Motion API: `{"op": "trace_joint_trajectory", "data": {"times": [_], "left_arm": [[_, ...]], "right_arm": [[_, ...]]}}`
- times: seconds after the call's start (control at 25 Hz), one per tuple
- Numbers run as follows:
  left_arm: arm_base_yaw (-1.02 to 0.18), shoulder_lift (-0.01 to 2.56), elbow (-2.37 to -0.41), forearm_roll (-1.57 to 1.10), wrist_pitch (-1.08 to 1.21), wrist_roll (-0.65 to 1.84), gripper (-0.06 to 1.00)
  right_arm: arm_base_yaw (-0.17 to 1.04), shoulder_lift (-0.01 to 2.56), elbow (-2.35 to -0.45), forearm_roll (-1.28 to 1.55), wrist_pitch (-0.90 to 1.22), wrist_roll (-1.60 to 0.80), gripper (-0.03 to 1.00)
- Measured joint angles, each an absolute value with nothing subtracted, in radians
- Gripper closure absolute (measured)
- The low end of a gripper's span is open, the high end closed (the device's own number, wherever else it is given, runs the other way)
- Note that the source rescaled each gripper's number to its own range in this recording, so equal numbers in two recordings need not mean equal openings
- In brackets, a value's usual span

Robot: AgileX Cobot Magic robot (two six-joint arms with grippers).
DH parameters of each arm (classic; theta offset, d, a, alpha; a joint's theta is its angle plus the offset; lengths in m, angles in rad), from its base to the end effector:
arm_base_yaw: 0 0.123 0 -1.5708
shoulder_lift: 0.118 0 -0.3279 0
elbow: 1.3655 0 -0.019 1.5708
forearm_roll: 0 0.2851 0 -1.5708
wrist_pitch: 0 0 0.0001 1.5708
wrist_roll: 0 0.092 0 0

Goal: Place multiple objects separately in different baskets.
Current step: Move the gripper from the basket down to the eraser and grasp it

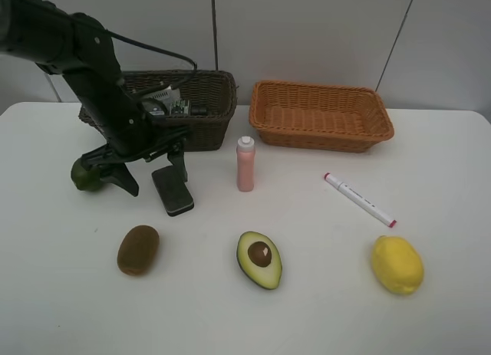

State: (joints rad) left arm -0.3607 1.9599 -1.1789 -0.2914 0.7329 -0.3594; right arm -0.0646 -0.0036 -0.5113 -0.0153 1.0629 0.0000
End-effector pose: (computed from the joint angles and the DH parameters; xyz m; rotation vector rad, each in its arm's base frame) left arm 0.3730 -0.1596 0.1529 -0.3083 3.0429 -0.3794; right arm -0.0193 0.0000 0.2966 0.0665 2.0308 -0.0590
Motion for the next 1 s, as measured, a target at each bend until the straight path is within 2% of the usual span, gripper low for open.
{"op": "trace_joint_trajectory", "data": {"times": [0.32,1.0], "left_arm": [[-0.361,2.052,-1.21,-0.296,0.638,-0.415,-0.06],[-0.361,2.143,-1.276,-0.299,0.596,-0.467,-0.06]], "right_arm": [[-0.065,-0.004,-0.511,-0.015,1.063,0.0,-0.03],[-0.065,-0.004,-0.511,-0.015,1.063,0.0,-0.03]]}}
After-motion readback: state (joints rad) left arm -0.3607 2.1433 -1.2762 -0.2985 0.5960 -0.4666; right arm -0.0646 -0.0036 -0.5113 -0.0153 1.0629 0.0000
